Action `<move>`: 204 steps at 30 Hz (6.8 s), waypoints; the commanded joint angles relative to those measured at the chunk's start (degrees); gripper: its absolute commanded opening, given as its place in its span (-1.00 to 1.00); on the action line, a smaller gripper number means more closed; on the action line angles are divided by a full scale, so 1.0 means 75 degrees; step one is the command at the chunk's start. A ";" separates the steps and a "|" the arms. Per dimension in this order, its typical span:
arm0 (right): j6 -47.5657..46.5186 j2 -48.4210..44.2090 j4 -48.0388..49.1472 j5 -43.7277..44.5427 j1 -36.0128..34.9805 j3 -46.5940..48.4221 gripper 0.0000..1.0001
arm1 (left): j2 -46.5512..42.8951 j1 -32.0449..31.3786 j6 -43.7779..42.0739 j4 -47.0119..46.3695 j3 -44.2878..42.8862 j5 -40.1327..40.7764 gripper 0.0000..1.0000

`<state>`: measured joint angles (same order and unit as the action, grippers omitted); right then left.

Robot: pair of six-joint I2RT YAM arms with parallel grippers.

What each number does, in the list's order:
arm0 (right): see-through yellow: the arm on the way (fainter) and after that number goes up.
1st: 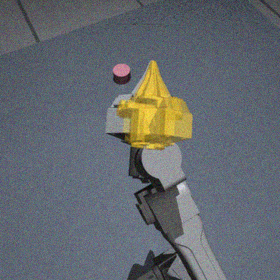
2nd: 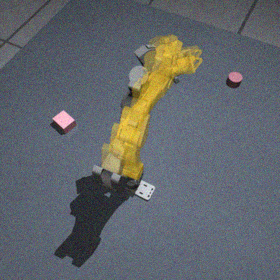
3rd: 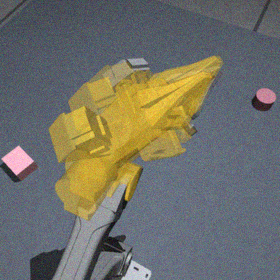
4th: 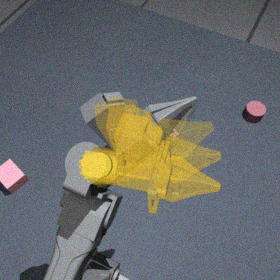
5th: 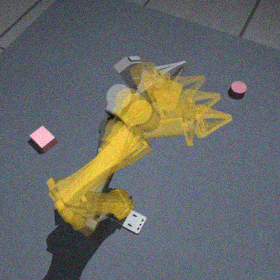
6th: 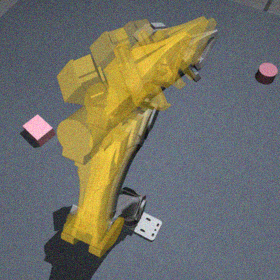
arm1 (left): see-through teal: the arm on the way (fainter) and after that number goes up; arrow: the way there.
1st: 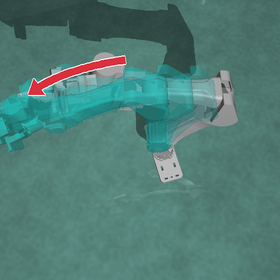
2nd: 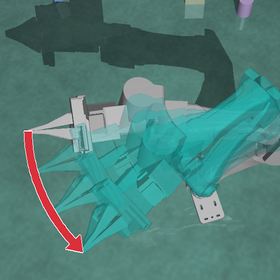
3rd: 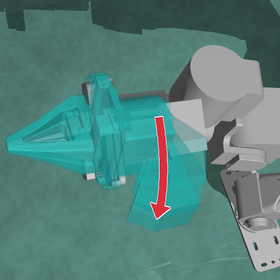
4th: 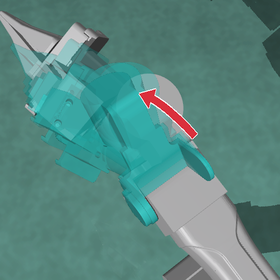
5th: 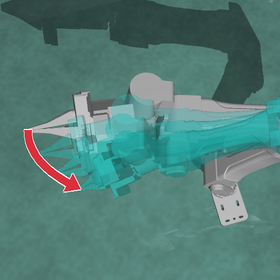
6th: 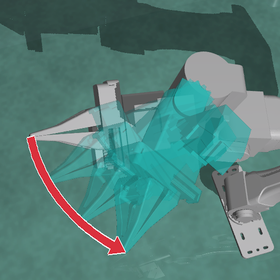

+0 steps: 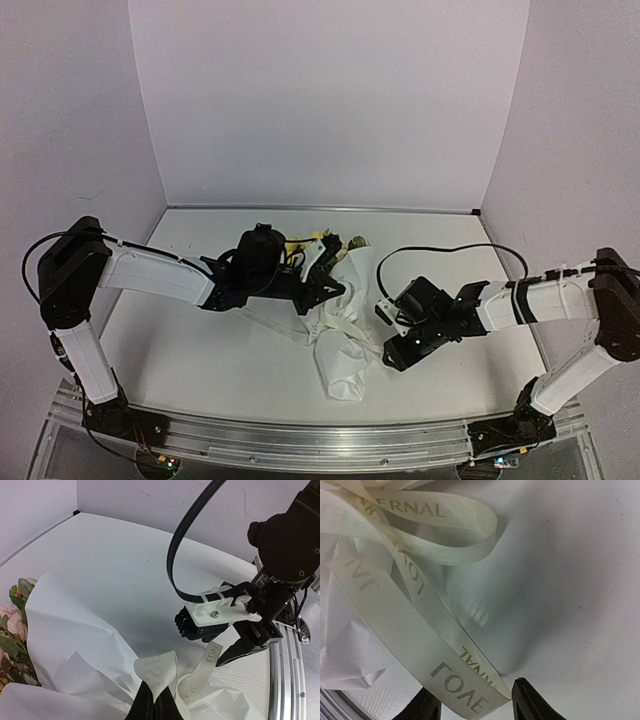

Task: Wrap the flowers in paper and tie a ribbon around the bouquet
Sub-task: Cross the half-tied ribbon with the folded bouquet.

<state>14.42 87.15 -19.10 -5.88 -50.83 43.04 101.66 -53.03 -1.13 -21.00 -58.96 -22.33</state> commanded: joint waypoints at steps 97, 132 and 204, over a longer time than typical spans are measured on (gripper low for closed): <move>-0.0291 0.0554 0.3097 -0.0750 -0.0980 0.0179 0.25 | -0.2789 -0.0125 0.0999 -0.0835 0.2762 -0.0214 -0.99; -0.0914 0.1910 0.4610 0.1025 -0.1790 -0.0150 -0.06 | -0.2506 -0.0123 0.1190 -0.0827 0.2594 -0.0252 -0.99; 0.2054 0.1063 0.2504 0.0855 -0.2106 0.0427 -1.00 | -0.2438 -0.0124 0.0801 0.1887 0.1300 0.1192 -0.95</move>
<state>26.35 94.35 -3.95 1.95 -66.30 45.45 90.18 -54.06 -2.18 4.29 -54.21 -18.52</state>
